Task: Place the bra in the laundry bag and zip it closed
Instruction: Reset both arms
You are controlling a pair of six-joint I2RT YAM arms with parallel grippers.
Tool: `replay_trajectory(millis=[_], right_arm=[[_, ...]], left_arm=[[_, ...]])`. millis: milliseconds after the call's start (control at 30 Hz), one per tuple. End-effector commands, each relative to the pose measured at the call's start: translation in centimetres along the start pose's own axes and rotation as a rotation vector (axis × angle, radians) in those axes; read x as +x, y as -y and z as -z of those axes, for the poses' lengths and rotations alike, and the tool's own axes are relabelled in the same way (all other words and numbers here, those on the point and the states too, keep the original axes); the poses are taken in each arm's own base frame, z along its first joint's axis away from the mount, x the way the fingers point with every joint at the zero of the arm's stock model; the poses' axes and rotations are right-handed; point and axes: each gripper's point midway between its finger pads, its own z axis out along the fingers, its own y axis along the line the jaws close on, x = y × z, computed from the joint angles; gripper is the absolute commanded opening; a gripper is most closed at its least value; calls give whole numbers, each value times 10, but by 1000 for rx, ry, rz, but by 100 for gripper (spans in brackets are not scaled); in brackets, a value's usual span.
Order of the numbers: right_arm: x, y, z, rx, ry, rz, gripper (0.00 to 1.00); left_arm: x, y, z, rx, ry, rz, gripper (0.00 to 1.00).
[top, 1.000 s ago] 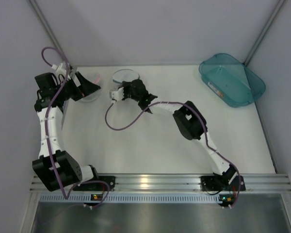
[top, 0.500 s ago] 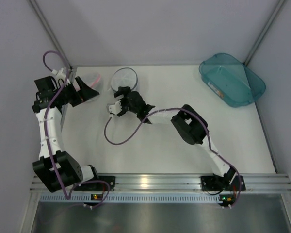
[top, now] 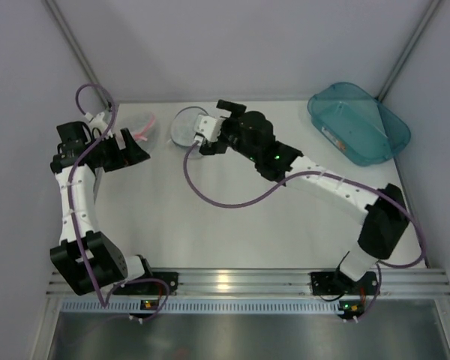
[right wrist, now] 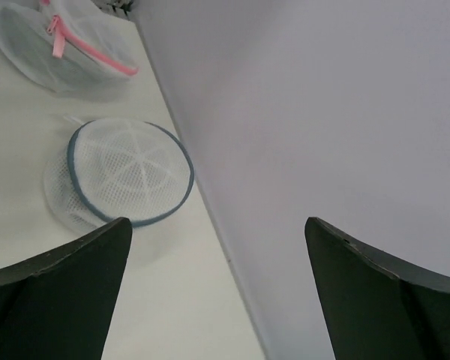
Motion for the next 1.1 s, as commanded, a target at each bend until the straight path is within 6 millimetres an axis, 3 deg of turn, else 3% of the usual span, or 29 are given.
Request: replay_trajectory(millis=[0,33,67,133,167,200,233,267,333,367,400,433,500,567,667,767,900,1067], right_arm=[[36,-2,60,-58,-188,-288,99],[41,1,83,-69,-225,-321,99],[55,-9,97,-90,-275,-353,99],[70,0,134,-58,-317,-477,100],[86,-12,148,-76,-360,-513,99],[94,2,168,-29,-362,-560,99],[105,1,180,-16,-387,-576,99],[128,-9,196,-11,-449,-600,99],[135,-7,219,22,-455,-631,99],[147,-18,228,17,-492,-642,99],[155,-16,237,49,-514,-667,99],[154,-14,244,73,-504,-677,100],[166,-24,255,73,-530,-723,99],[175,-26,267,87,-544,-787,99],[188,-47,279,59,-604,-880,99],[189,-57,281,50,-581,-900,99],[193,-66,280,32,-591,-961,99],[180,-72,276,-38,-538,-978,99]], left_arm=[[0,-19,-1,-69,-34,-89,99],[2,-22,-2,-72,-51,-98,98],[6,-28,-7,-83,-75,-81,99],[10,-26,-11,-72,-108,-63,99],[14,-30,-16,-82,-137,-65,99],[17,-23,-22,-84,-158,-106,98],[20,-19,-26,-89,-176,-137,99],[24,-20,-30,-136,-197,-179,99],[39,16,-48,-106,-251,-280,99],[45,29,-57,-92,-263,-315,99],[61,61,-68,-37,-299,-360,99],[67,74,-73,-11,-313,-373,99],[84,101,-82,36,-344,-421,99],[90,109,-84,41,-355,-454,99],[96,113,-75,57,-347,-484,99],[103,114,-64,73,-322,-535,98],[110,99,-55,20,-293,-569,99],[113,99,-42,36,-264,-593,98]])
